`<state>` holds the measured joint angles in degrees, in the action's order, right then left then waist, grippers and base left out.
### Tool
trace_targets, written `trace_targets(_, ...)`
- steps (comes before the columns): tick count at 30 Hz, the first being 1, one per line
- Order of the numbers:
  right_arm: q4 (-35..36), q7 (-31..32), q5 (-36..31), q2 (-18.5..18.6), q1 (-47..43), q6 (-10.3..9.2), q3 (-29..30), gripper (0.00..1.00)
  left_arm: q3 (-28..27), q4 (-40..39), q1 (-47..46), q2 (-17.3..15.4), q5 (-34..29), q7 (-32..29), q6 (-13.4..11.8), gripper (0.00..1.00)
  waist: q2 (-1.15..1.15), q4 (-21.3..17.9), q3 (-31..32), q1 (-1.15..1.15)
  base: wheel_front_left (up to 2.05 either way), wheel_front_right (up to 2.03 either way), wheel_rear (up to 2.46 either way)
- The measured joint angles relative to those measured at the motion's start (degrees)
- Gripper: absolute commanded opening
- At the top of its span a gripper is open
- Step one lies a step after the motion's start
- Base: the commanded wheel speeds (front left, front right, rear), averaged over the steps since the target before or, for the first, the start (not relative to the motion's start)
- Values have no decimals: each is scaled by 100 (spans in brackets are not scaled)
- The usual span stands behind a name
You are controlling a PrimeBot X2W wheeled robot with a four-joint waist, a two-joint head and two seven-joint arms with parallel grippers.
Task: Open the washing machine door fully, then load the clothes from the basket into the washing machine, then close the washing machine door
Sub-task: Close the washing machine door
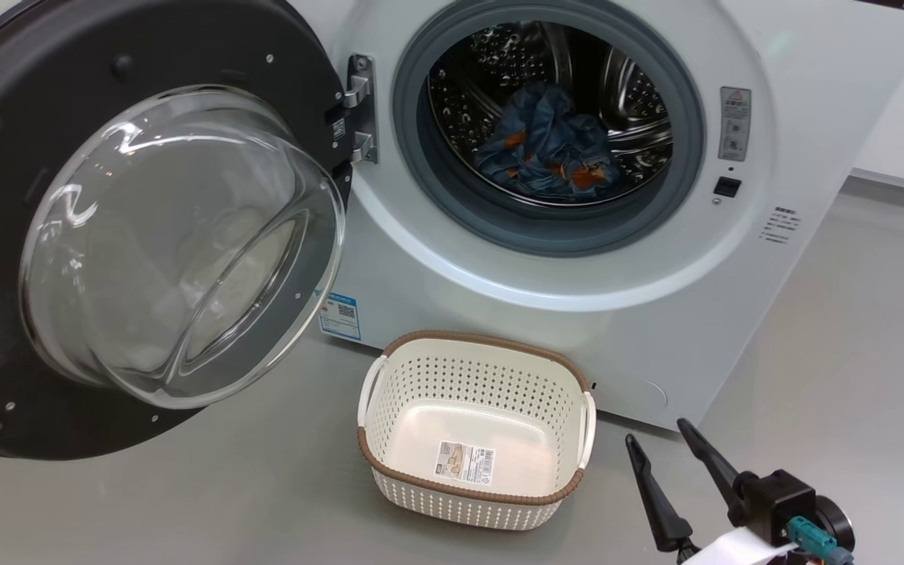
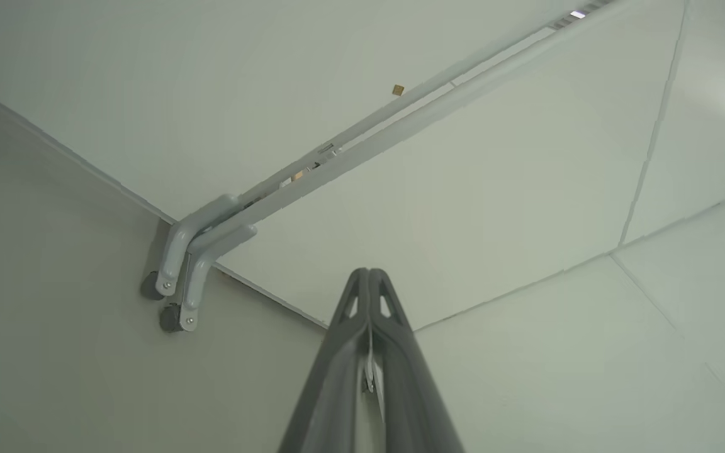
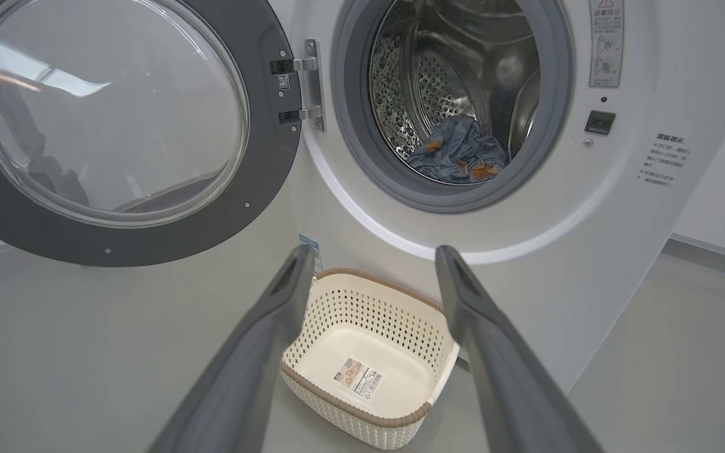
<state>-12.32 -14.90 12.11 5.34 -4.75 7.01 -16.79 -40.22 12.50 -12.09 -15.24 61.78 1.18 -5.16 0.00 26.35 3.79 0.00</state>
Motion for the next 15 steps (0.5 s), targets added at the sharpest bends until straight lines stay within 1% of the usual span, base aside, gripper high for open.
trace_targets(4,-8,0,-10,-7,-76,0,-57,100,-446,478,-352,-298,482,-344,-100,0,0,-183,18,0,0,0,0)
trace_targets(8,-8,0,-13,4,-76,0,-70,100,-598,781,-687,-431,721,-627,-147,0,0,-370,1,0,0,0,0)
trace_targets(15,-2,0,-64,42,-76,0,-77,100,-628,1112,-1056,-724,1054,-1098,-151,0,0,-738,-71,0,0,0,0)
